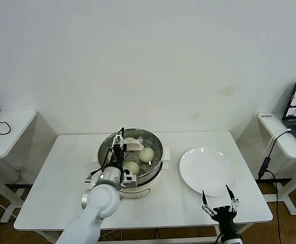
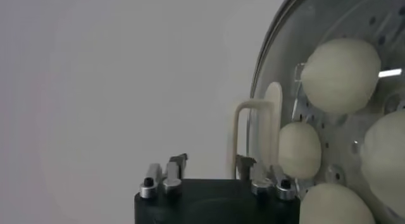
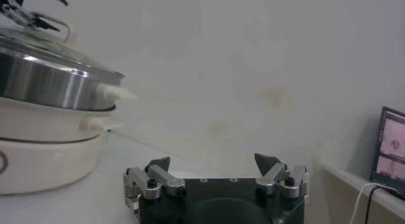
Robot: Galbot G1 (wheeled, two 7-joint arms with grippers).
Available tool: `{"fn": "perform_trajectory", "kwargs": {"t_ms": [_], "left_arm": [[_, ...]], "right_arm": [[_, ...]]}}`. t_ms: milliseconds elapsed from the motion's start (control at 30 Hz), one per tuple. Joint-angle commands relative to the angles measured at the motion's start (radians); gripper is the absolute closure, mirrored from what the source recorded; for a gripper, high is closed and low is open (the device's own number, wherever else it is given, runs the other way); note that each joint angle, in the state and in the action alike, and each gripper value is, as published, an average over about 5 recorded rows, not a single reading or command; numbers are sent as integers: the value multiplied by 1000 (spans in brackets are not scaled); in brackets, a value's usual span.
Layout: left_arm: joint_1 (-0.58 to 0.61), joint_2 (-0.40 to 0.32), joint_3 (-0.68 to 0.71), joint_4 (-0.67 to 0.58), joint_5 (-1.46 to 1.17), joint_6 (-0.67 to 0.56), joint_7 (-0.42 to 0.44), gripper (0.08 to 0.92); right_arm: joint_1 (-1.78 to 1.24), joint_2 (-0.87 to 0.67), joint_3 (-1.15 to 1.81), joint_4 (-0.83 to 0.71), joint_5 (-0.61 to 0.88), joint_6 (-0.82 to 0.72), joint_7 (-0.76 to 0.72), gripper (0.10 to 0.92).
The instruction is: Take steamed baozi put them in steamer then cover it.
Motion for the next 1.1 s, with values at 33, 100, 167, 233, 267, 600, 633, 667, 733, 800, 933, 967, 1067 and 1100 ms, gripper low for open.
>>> {"fn": "perform_trajectory", "kwargs": {"t_ms": [33,100,167,233,267,600,633,667,733,800,933,967,1067,1100], "left_arm": [[201,84,-27,-240,-99,-23,-44,228],[258,106,-51,-307,-166,-34,-73,193],[334,130,-85,-372,-272,-46,-123,181],[424,155,-126,-427,-423,-69,-202,178],[467,164,-150,-447,-511,-89,-249,178],[795,59,-470,-461,-1423,-409,-508,177],[821,47,-478,-458,-1453,-412,-520,177],[842,36,-482,-454,-1477,-415,-528,177],[881,15,-492,-440,-1505,-435,-539,177],[913,-7,-504,-413,-1516,-483,-545,177],[965,-33,-529,-339,-1540,-587,-557,177],[978,-34,-531,-322,-1549,-606,-557,177],[1008,-39,-533,-290,-1563,-643,-547,177],[1014,-43,-535,-284,-1562,-650,-542,177]], "right_arm": [[-4,0,3,3,-1,1,0,202],[-7,-2,5,3,1,1,0,203],[-11,-5,8,3,4,2,0,203],[-14,-8,11,2,8,3,-1,202],[-15,-10,11,1,11,3,-1,202],[-34,-47,8,1,44,2,-6,203],[-37,-52,5,2,49,-1,-8,203],[-40,-59,2,5,55,-6,-11,203],[-50,-72,-9,18,81,-31,-26,203],[-68,-86,-20,41,116,-76,-55,202],[-98,-109,-28,91,170,-175,-108,203],[-103,-114,-27,99,178,-197,-114,203],[-111,-126,-26,122,203,-260,-125,203],[-112,-128,-27,129,210,-279,-127,202]]}}
